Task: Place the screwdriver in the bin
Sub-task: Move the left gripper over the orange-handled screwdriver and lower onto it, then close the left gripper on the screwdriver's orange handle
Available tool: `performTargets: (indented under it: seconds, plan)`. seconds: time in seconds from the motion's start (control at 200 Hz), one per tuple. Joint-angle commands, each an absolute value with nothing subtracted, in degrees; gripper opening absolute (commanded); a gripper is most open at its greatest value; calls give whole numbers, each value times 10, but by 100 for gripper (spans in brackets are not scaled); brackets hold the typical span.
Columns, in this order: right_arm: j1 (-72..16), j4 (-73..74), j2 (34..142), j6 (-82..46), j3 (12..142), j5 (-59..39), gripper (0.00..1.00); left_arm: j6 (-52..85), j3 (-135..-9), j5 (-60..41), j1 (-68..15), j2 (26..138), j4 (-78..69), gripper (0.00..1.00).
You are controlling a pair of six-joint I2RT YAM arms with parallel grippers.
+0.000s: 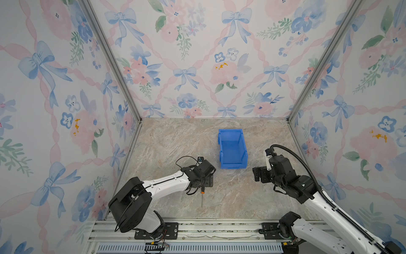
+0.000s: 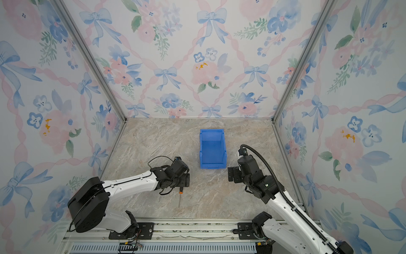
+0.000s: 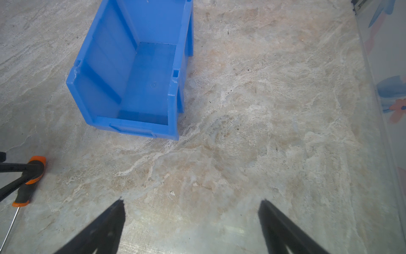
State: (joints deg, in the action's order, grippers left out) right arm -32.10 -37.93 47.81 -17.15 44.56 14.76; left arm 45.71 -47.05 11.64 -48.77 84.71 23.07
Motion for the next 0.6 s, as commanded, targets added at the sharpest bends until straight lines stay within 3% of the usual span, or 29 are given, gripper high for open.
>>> performTargets:
  seconds: [0.0,0.5,0.595]
  plan:
    - [-326,-377,481,-163,440,145,97,448,-487,132,-498,867,257,83]
    - [-315,-355,485,-155,433,132,97,481,-494,150,-523,939,272,61]
    - [-307,-354,479,-154,429,126,97,483,-500,150,-525,952,272,51]
